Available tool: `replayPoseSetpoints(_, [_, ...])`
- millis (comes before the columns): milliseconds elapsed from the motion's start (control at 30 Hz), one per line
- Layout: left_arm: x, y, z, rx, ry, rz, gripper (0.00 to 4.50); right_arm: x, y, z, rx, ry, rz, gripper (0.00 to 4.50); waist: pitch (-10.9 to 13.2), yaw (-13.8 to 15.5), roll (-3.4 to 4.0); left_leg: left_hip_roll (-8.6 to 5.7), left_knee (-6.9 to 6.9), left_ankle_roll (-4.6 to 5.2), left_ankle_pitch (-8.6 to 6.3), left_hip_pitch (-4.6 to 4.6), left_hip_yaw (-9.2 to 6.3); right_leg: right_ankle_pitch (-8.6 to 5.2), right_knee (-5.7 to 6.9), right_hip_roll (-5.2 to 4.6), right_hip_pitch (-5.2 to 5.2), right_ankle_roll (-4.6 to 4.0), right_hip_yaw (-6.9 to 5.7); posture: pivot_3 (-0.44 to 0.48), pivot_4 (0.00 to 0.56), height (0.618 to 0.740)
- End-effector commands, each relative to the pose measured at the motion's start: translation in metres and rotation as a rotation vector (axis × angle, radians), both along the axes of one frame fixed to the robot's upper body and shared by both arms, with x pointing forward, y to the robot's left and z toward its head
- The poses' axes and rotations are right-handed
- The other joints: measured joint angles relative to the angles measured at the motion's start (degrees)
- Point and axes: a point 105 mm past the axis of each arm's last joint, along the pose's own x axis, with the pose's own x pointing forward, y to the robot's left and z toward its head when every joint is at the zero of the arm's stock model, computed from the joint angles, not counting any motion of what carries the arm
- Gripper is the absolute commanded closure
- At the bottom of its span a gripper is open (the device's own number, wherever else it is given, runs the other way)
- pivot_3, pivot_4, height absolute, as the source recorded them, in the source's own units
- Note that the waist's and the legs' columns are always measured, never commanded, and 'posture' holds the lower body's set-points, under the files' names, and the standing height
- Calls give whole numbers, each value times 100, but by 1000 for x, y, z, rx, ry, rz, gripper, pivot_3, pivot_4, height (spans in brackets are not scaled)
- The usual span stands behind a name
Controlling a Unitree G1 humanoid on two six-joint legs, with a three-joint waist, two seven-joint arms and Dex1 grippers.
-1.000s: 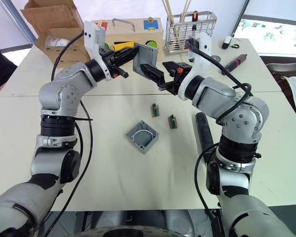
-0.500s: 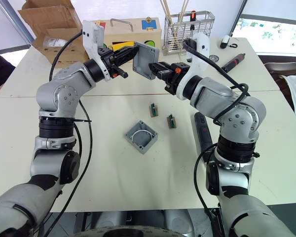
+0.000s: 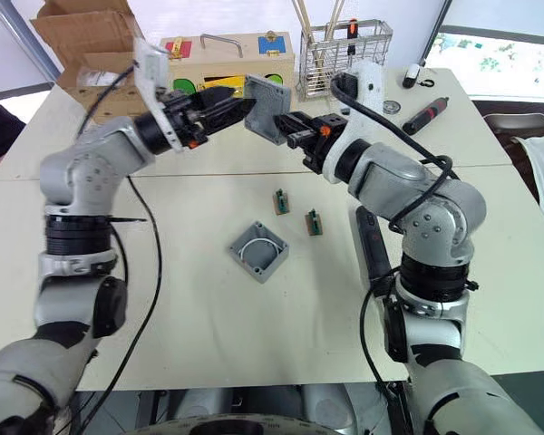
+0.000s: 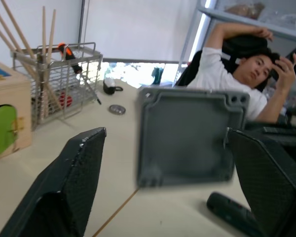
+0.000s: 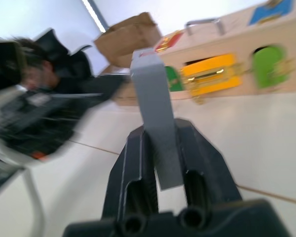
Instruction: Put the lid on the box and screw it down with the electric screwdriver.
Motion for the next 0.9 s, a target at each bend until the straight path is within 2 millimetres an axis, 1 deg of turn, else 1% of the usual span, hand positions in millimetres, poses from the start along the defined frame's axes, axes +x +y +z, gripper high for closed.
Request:
replayPoseSetpoints(33, [-16,23,12,29,-10,-87,732,-37,3,10,-278,-318,61,4392,0,3,0,-1,0,1,-1,-1,-5,0,0,0,1,0,-3,0,150,740])
replayPoseSetpoints(133, [-16,38,-3,111,42,-92,732,-61,10,-9,-569,-509,144,4392,0,-3,0,-6,-3,7,-4,-1,-2,-1,-6,2,2,2,-5,0,150,740])
replayPoseSetpoints(200, [-17,41,-9,142,60,-112,732,-70,13,-18,-666,-594,180,4392,0,-3,0,-5,1,7,-4,0,-1,-2,-12,6,5,3,-8,0,150,740])
replayPoseSetpoints(267, [-21,41,-15,184,75,-151,732,-80,18,-27,-777,-706,216,4392,1,13,-1,-4,11,6,-3,3,-1,-2,-17,6,11,2,-6,0,150,740])
replayPoseSetpoints(333, [-27,37,-20,214,89,-209,732,-87,25,-40,-931,-883,215,4392,1,20,-1,-4,15,3,-1,4,-3,-2,-16,6,14,2,-6,0,150,740])
replayPoseSetpoints(367, [-28,35,-22,225,91,-229,732,-94,31,-49,-988,-983,244,4392,1,21,-1,-4,16,1,0,5,-4,-2,-15,7,14,2,-5,0,150,740])
replayPoseSetpoints(400, [-29,32,-24,235,92,-242,732,-97,34,-59,-1054,-1040,252,4392,1,20,-1,-5,16,1,0,5,-4,-2,-15,8,14,2,-5,0,150,740])
replayPoseSetpoints(467, [-29,27,-29,251,96,-263,732,-97,36,-75,-1099,-1050,240,4392,1,22,-1,-6,15,-1,1,7,-3,-2,-12,13,13,3,-5,0,150,740])
replayPoseSetpoints(533, [-32,20,-32,248,107,-297,732,-97,36,-87,-1119,-1045,210,4392,0,23,-1,-6,16,-2,2,7,-4,-2,-10,11,13,3,-4,0,150,740])
replayPoseSetpoints(600, [-36,14,-34,242,120,-332,732,-97,35,-94,-1119,-1052,170,4392,0,30,-2,-6,16,-3,2,7,-2,-2,-9,6,12,2,-1,0,150,740])
replayPoseSetpoints(767, [-44,3,-43,250,155,-401,732,-100,31,-119,-1138,-1045,153,4392,0,24,-2,-5,16,-3,2,8,-3,-2,-7,8,13,2,5,0,150,740])
replayPoseSetpoints(900, [-53,-6,-58,305,167,-462,732,-97,30,-127,-1154,-1035,136,4392,0,32,-1,-5,16,-4,3,11,-2,-2,-7,8,17,2,6,0,150,740])
